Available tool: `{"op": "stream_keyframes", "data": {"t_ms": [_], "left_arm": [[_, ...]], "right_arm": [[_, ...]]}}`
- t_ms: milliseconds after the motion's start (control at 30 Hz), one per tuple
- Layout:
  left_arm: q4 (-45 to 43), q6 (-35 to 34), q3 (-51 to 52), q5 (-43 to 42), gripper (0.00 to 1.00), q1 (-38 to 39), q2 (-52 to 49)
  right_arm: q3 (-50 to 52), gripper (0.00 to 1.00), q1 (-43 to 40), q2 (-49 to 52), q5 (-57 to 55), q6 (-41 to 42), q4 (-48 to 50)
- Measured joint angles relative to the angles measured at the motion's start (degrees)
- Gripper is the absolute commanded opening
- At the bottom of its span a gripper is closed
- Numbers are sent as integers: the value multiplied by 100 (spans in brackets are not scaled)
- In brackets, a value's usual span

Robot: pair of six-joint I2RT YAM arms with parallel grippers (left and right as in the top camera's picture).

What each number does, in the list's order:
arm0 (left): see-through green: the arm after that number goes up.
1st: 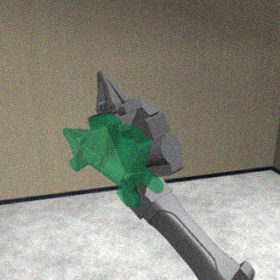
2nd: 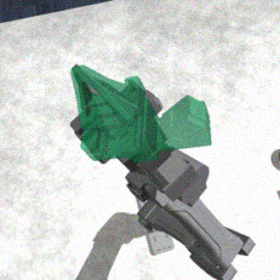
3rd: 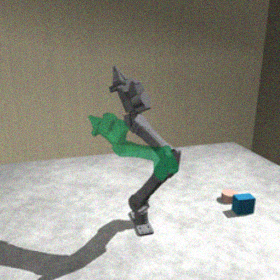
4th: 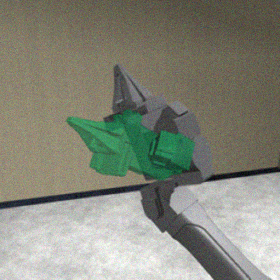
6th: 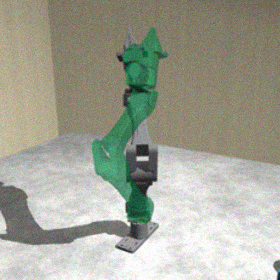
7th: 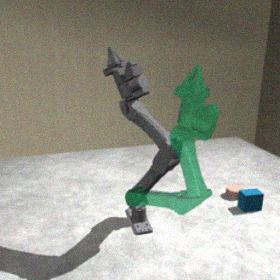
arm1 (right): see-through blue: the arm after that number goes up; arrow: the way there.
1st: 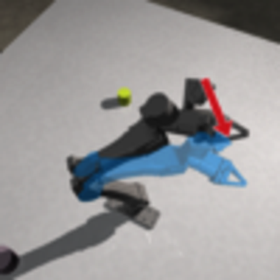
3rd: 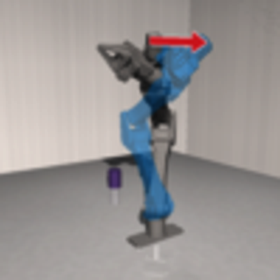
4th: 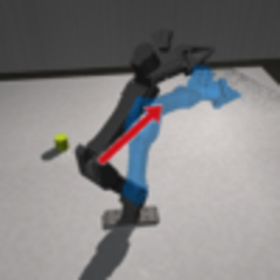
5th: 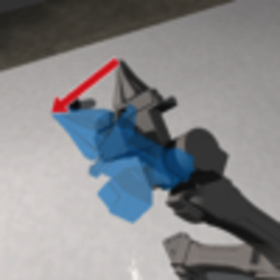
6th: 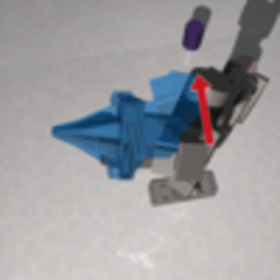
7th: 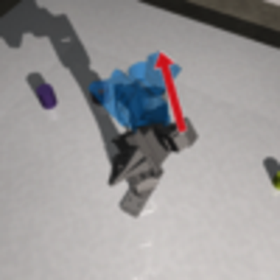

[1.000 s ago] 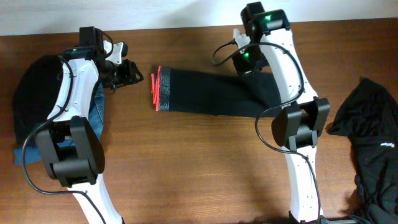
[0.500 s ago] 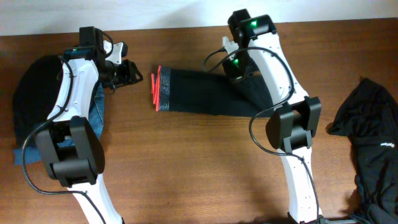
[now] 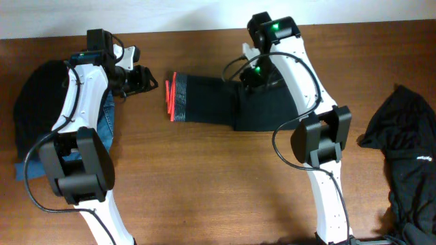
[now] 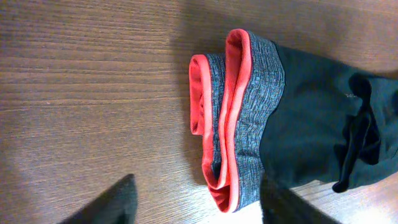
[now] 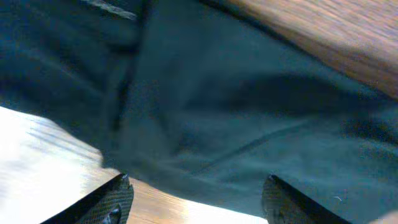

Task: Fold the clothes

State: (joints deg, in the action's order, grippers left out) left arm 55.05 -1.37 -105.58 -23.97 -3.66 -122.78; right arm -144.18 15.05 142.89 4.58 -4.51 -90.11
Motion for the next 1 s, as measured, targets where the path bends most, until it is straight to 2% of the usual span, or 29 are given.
{"op": "stream_keyframes", "data": {"t_ms": [133, 233, 467, 833, 1000], "left_arm": [[4, 22, 0, 0, 79, 0, 0], [2, 28, 0, -4, 81, 0, 0], [-2, 28, 0, -26, 85, 114, 0], [-72, 28, 0, -98, 87, 654, -48], [-181, 31, 0, -109, 87, 664, -404]], "right_arm": [[0, 56, -260, 0, -190, 11, -146], [2, 52, -470, 0, -262, 20, -273], [284, 52, -697, 0, -328, 20, -199], [1891, 53, -680, 0, -328, 17, 494], [2146, 53, -680, 0, -328, 22, 632]]}}
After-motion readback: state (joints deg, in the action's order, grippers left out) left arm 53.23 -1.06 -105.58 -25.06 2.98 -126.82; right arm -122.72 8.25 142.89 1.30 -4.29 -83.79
